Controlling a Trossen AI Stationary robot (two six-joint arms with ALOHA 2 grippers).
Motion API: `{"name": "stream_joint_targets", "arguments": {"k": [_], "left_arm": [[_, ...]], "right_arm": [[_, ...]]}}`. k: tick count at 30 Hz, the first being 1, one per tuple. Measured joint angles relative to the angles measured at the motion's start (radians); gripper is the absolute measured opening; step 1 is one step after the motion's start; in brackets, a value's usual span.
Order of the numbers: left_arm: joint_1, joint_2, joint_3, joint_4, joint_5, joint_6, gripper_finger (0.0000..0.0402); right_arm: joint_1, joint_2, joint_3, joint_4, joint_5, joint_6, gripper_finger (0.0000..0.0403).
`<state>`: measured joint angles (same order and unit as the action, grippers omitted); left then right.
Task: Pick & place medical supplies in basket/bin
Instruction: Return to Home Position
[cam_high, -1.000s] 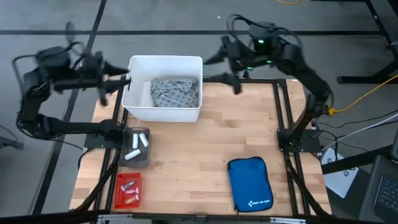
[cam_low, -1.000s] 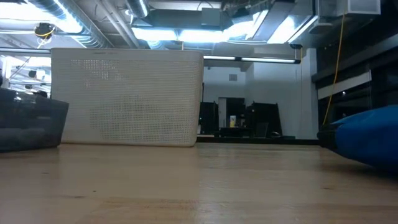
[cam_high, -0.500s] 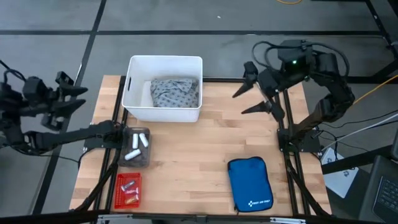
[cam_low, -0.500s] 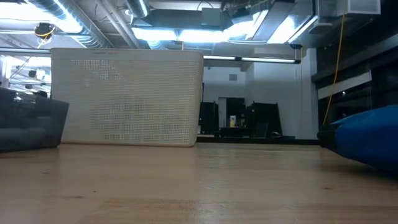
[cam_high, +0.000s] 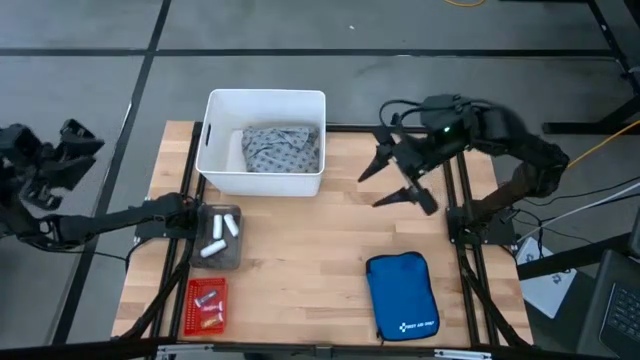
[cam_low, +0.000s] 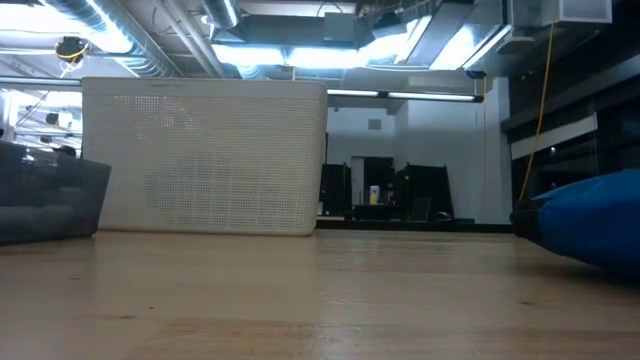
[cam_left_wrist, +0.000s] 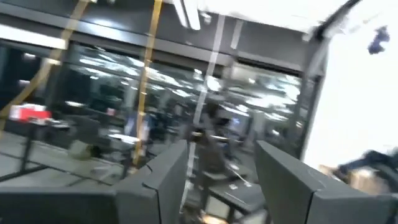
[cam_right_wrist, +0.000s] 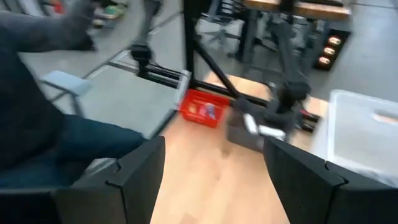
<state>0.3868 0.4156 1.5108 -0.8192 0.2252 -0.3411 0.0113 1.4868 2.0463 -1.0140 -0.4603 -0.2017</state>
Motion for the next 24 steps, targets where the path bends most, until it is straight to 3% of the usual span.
{"name": "stream_joint_targets", "arguments": {"k": [4,8,11,16,24], "left_arm": [[0.003,-0.042,-0.009,-0.111,0.096,0.095,0.0184],[0.080,-0.155,-0.208,-0.096,0.092,0.167,0.0184],[0.118,-0.262,-0.424,0.025,0.106,0.198,0.0184],[0.140,-0.403,-0.762,0.334,0.218,0.200,0.0184],[0.139,-0.386,-1.112,0.638,0.204,0.188,0.0184]], "right_arm": [[-0.002,-0.130,-0.292,0.241,0.027,0.018,0.0271],[0.004,-0.332,-0.608,0.490,0.007,0.044,0.0271],[0.026,-0.491,-0.841,0.644,0.079,0.097,0.0271],[0.064,-0.739,-1.124,0.774,0.196,0.162,0.0271],[0.086,-1.035,-1.425,0.794,0.358,0.198,0.0271]]}}
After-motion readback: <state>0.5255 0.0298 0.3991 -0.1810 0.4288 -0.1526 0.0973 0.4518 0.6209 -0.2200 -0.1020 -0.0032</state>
